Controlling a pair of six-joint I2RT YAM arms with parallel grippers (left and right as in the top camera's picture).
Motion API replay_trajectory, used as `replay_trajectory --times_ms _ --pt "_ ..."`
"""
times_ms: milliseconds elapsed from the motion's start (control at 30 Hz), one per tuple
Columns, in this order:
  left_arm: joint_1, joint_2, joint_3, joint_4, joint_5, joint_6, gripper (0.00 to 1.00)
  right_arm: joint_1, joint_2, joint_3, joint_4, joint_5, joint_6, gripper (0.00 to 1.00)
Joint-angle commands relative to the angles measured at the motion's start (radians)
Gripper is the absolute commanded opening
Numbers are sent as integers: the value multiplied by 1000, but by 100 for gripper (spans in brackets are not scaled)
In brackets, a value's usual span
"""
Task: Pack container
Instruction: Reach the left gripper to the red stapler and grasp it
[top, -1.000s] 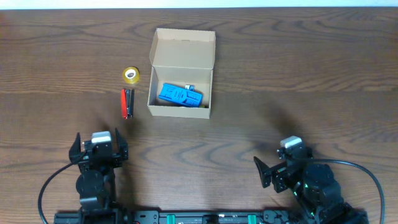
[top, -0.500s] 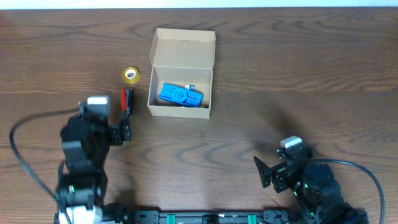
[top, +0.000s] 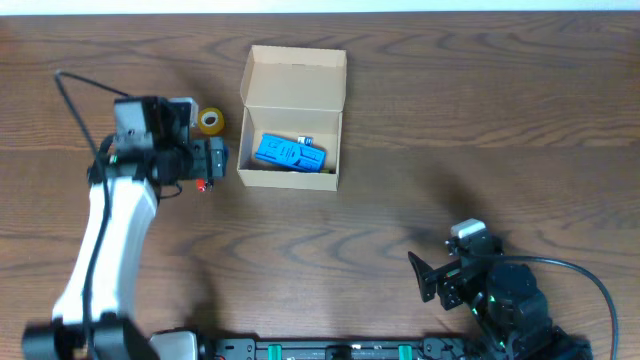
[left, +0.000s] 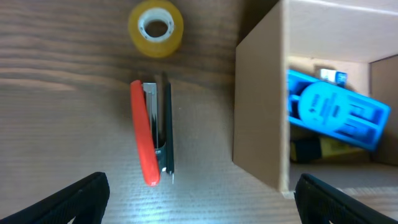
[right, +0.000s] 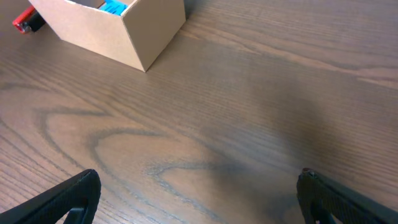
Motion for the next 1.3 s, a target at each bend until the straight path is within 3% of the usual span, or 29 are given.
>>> replay_trajectory --times_ms 0,367,700,1067,1233,1267 --pt "-3 102 77 -26 21 -11 96 -5 -5 0 0 10 18 99" --pt "50 299 229 -120 11 -57 95 -5 -5 0 0 10 18 99" --pt "51 417 235 -143 5 -60 95 -5 -5 0 0 10 18 99" --pt "49 515 235 -161 -97 -126 95 -5 -5 0 0 10 18 99" --pt "48 539 235 -174 -125 -135 100 -5 -5 0 0 10 18 99" --pt "48 544 235 -174 -125 -135 93 -5 -5 0 0 10 18 99"
